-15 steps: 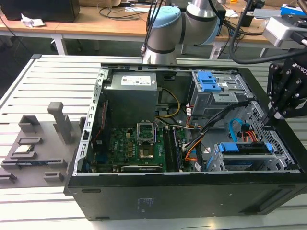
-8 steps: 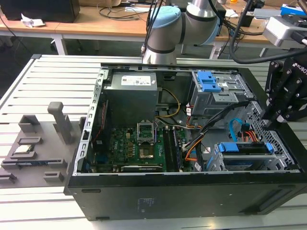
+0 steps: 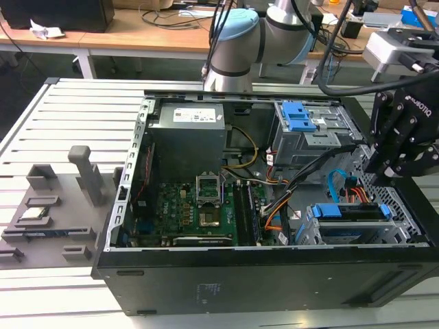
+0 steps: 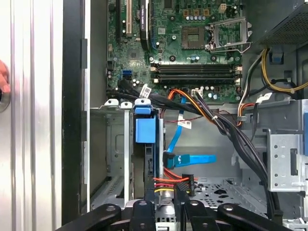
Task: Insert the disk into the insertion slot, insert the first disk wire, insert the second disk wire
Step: 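Insert the second disk wire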
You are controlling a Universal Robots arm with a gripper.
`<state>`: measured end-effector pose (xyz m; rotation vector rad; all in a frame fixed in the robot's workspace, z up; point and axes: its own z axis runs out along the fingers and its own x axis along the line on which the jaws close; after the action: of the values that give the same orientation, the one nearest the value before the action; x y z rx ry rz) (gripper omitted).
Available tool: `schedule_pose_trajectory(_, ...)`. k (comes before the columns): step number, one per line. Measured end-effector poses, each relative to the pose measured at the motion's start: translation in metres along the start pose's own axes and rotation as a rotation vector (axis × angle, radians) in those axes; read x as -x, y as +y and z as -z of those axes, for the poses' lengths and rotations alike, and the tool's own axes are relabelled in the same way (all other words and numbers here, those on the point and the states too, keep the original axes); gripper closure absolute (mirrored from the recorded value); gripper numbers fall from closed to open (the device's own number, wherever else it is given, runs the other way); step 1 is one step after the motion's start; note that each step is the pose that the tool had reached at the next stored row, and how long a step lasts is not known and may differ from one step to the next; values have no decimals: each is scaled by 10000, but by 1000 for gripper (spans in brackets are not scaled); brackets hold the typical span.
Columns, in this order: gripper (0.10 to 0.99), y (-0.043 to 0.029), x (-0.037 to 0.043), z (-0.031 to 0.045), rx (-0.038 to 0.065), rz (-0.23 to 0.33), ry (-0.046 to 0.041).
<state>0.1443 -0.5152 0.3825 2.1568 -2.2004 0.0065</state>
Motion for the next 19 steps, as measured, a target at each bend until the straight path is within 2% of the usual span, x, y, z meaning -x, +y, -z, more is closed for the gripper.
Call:
schedule_pose_trajectory(6,784,112,46,-58,0,1,-1)
schedule_pose_trajectory(7,784,169,47,-77,1,0,1)
schedule_pose_trajectory(9,784,234,47,-98,0,0,14)
schedule_pose_trajectory(14,784,300,47,-127,-1,-1,21)
schedule_pose_trajectory(19,784,305,47,-139,-2,-1,65)
